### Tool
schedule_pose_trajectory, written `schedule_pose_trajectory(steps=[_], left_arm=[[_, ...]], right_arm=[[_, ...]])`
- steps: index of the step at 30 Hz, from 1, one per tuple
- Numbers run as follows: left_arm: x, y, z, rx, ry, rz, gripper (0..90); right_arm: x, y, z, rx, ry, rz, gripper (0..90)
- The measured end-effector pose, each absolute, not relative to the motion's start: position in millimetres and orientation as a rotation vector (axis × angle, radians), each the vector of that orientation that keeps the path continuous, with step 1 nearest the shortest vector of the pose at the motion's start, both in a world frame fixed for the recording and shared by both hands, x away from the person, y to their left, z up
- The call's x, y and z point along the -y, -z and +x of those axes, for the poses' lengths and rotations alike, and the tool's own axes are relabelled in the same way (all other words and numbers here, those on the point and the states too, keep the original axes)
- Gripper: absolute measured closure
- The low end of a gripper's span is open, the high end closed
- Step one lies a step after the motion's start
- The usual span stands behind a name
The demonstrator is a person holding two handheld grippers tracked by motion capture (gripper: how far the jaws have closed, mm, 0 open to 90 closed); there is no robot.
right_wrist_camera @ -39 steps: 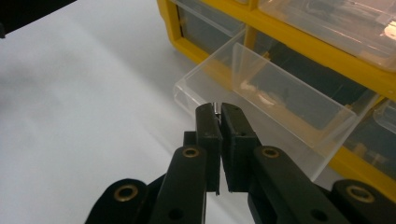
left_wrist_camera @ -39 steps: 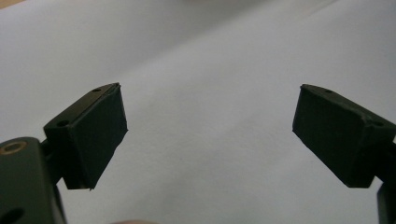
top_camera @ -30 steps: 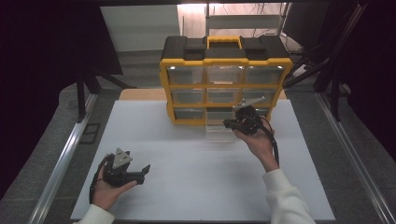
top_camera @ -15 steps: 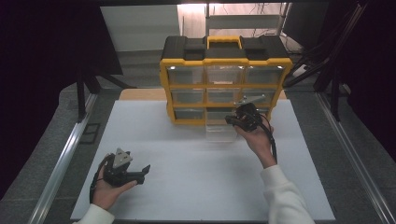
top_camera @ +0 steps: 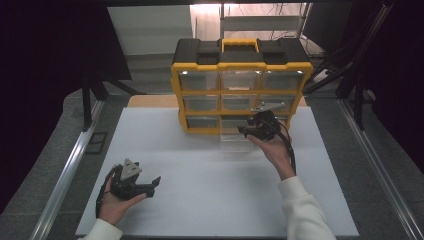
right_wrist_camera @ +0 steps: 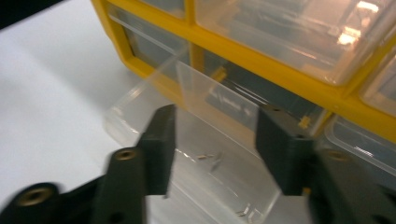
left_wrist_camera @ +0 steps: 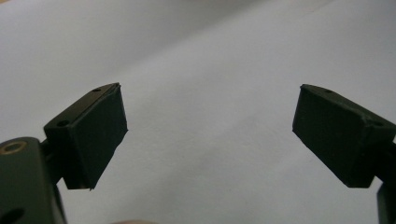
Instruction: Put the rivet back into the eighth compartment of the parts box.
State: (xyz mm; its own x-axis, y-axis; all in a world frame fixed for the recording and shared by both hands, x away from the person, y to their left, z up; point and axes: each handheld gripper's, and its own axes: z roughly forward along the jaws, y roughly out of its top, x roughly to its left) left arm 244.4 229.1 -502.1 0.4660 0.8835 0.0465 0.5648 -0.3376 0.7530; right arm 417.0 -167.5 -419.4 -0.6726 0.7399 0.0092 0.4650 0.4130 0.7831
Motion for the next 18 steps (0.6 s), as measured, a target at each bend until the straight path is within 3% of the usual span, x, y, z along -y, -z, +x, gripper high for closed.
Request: schedule_pose_trajectory(steps=[6, 18], left_arm=[[-228, 502, 244, -1.194, -0.603, 2.044, 10.4], [-228, 502, 244, -1.186, -0.601, 2.043, 10.4]], right_arm=[[169, 417, 400, -2.336, -1.166, 1.039, 29.2], [184, 417, 369, -2.323, -1.186, 1.055, 27.7]])
